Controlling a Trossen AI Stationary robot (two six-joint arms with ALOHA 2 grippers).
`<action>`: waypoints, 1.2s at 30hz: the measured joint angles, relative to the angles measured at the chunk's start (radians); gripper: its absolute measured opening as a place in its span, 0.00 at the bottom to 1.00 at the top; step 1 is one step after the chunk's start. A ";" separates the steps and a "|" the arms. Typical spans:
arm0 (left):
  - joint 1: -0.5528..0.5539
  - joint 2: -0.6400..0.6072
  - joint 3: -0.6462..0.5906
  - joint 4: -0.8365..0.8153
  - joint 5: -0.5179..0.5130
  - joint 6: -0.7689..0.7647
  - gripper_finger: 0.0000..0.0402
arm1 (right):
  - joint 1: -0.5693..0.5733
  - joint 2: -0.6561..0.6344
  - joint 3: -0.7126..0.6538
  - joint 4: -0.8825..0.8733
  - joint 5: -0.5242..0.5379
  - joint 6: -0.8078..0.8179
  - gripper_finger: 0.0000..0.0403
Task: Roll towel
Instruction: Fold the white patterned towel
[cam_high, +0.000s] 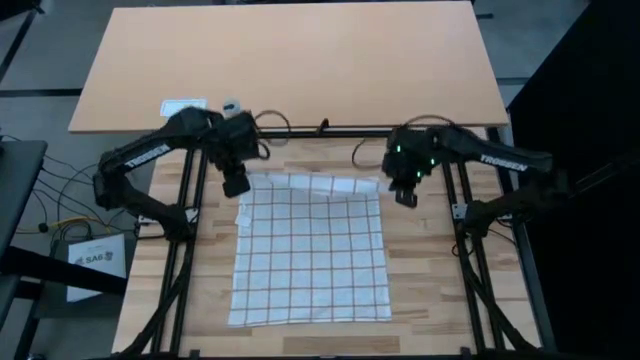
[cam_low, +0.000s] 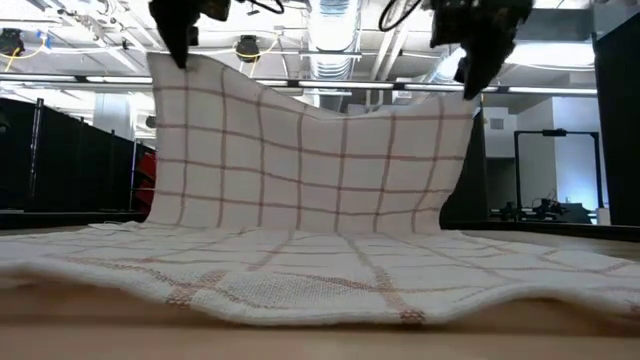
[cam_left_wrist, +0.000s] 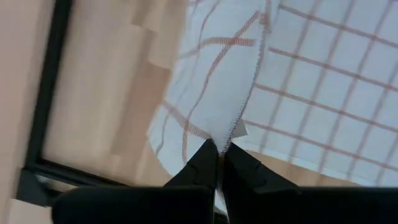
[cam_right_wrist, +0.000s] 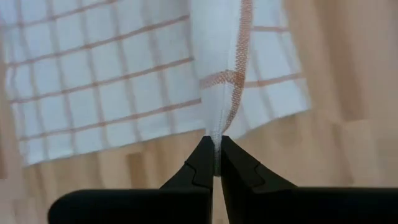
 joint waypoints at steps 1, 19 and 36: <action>-0.035 -0.010 -0.022 0.000 -0.002 -0.032 0.00 | 0.030 -0.006 -0.009 0.006 0.002 0.025 0.00; -0.630 -0.135 -0.294 0.089 -0.067 -0.612 0.00 | 0.519 -0.027 -0.038 0.057 0.156 0.426 0.00; -0.920 -0.133 -0.346 0.241 -0.057 -0.894 0.00 | 0.775 -0.006 -0.037 0.150 0.175 0.696 0.00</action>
